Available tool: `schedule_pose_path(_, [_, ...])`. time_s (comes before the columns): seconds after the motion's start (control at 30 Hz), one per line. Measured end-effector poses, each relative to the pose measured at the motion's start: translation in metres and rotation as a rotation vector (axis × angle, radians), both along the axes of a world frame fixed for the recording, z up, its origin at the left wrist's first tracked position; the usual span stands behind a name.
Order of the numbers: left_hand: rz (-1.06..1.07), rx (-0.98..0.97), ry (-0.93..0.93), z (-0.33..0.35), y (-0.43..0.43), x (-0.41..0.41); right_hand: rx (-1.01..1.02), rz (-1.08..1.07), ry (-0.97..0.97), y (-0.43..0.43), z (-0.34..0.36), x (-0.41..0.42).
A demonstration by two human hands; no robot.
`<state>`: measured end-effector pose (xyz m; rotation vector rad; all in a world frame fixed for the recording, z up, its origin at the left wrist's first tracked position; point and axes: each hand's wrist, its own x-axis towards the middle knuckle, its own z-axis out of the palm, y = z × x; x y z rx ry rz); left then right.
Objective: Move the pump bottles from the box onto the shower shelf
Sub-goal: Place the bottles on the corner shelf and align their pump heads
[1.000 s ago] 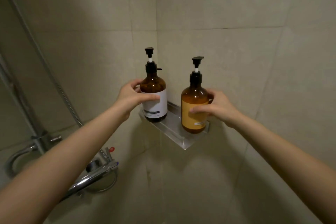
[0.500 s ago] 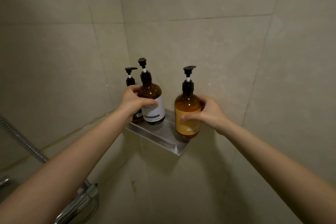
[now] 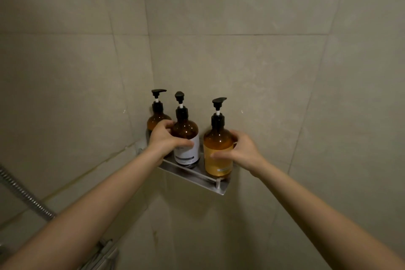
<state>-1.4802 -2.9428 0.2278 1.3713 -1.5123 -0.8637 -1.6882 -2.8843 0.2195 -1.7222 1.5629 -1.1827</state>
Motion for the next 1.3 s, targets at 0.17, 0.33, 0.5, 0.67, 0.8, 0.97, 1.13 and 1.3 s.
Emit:
schedule_pose_path(0.17, [-0.021,0.003,0.022,-0.003,0.000,0.003,0.031,-0.053,0.005,0.000,-0.002,0.008])
schedule_pose_path(0.33, [-0.040,-0.009,0.009,-0.008,-0.005,0.004,0.033,-0.075,-0.014,-0.003,-0.005,0.012])
schedule_pose_path(0.5, [-0.062,-0.014,0.021,-0.011,-0.011,0.006,0.040,-0.088,-0.021,-0.006,-0.011,0.014])
schedule_pose_path(0.67, [-0.115,-0.020,-0.027,-0.012,-0.014,0.008,0.014,-0.121,-0.031,-0.005,-0.016,0.017])
schedule_pose_path(0.8, [-0.140,-0.038,-0.102,-0.011,-0.010,0.007,0.020,-0.096,-0.019,0.000,-0.019,0.019])
schedule_pose_path(0.97, [-0.202,-0.107,-0.074,0.008,-0.012,0.013,0.033,-0.055,-0.136,0.009,0.000,0.009])
schedule_pose_path(1.13, [-0.259,-0.144,-0.087,0.025,-0.017,0.022,0.058,0.033,-0.128,0.014,0.023,0.008])
schedule_pose_path(1.3, [-0.286,-0.140,-0.181,0.026,-0.018,0.023,0.080,-0.014,0.058,0.011,0.027,0.014])
